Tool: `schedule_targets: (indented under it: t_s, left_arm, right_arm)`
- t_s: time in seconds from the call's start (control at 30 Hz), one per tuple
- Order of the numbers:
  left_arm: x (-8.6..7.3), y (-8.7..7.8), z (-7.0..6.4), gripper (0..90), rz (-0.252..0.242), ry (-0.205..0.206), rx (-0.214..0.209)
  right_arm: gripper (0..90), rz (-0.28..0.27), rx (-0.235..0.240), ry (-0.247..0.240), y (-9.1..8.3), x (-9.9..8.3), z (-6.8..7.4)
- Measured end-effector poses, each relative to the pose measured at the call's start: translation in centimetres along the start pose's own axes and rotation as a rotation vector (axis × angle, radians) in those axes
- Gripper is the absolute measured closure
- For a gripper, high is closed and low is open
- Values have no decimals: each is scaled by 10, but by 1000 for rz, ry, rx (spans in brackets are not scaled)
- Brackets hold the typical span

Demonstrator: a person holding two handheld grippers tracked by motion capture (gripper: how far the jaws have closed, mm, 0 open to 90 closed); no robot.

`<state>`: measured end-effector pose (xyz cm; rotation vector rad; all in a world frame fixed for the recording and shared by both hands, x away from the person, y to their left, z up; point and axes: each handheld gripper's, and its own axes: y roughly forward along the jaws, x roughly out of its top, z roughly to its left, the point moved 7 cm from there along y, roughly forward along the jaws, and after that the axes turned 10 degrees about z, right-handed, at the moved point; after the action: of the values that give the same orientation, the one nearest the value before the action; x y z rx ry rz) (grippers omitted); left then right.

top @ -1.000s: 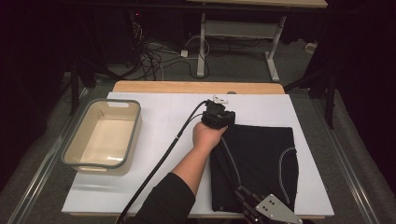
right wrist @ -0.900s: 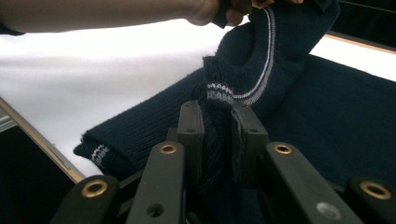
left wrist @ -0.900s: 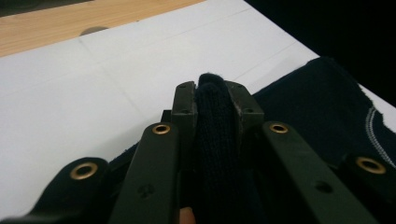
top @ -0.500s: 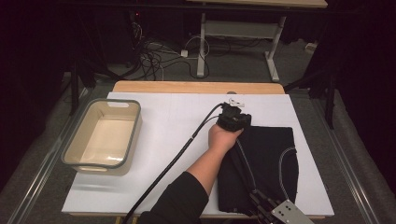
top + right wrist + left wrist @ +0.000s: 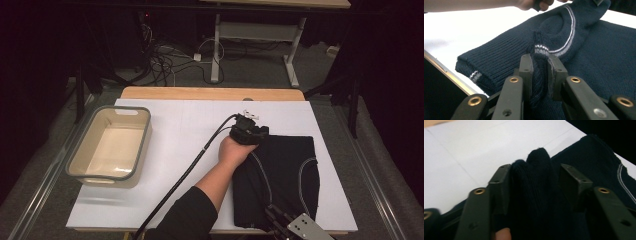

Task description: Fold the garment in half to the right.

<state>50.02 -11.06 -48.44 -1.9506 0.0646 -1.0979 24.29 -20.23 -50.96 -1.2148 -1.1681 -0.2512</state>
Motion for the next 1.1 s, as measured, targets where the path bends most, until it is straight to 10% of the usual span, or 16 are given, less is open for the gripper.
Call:
schedule_targets:
  t_s: [0.3, 1.1]
  left_arm:
    - [-34, -38, 11, 224, -46, 17, 6]
    - [-165, -110, 27, 69, -68, 45, 67]
  right_arm:
    - [766, 12, 24, -18, 3, 1, 1]
    - [766, 32, 63, -39, 13, 3, 4]
